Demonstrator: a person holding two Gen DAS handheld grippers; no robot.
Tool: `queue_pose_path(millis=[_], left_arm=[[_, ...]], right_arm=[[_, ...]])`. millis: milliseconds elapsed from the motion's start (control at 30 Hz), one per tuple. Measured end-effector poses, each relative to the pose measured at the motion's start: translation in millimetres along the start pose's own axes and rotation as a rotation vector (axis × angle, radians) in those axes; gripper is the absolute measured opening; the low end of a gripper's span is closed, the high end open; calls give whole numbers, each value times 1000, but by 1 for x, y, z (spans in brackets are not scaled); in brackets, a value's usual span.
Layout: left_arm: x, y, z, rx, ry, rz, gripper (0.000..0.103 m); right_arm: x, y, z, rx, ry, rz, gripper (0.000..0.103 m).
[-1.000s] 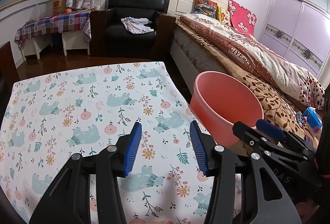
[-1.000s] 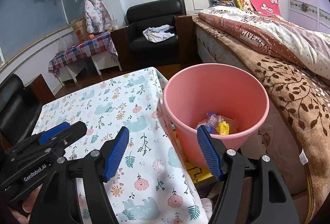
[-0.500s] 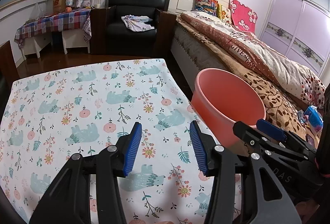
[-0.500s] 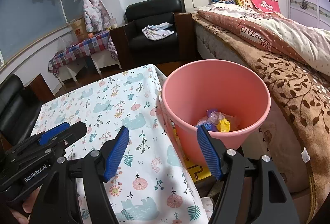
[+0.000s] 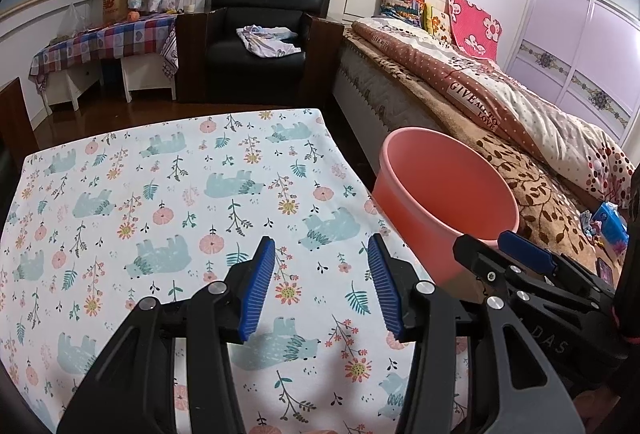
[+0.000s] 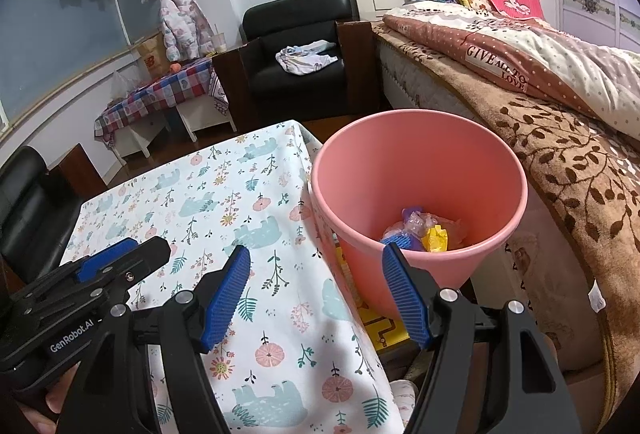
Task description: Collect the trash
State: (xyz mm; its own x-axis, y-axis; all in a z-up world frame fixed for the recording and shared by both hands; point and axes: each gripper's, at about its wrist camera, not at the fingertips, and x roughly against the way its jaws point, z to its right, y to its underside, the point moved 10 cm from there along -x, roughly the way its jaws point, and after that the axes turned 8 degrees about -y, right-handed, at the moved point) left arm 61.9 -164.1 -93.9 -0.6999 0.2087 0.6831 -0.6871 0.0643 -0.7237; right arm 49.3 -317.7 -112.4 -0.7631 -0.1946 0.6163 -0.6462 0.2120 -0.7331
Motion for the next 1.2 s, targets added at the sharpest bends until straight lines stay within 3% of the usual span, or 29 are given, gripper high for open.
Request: queue_pose_path(millis=[1200], left_arm=[[-6, 4, -4, -1, -15, -17, 49]], right_arm=[[-4, 2, -2, -1, -4, -9, 68]])
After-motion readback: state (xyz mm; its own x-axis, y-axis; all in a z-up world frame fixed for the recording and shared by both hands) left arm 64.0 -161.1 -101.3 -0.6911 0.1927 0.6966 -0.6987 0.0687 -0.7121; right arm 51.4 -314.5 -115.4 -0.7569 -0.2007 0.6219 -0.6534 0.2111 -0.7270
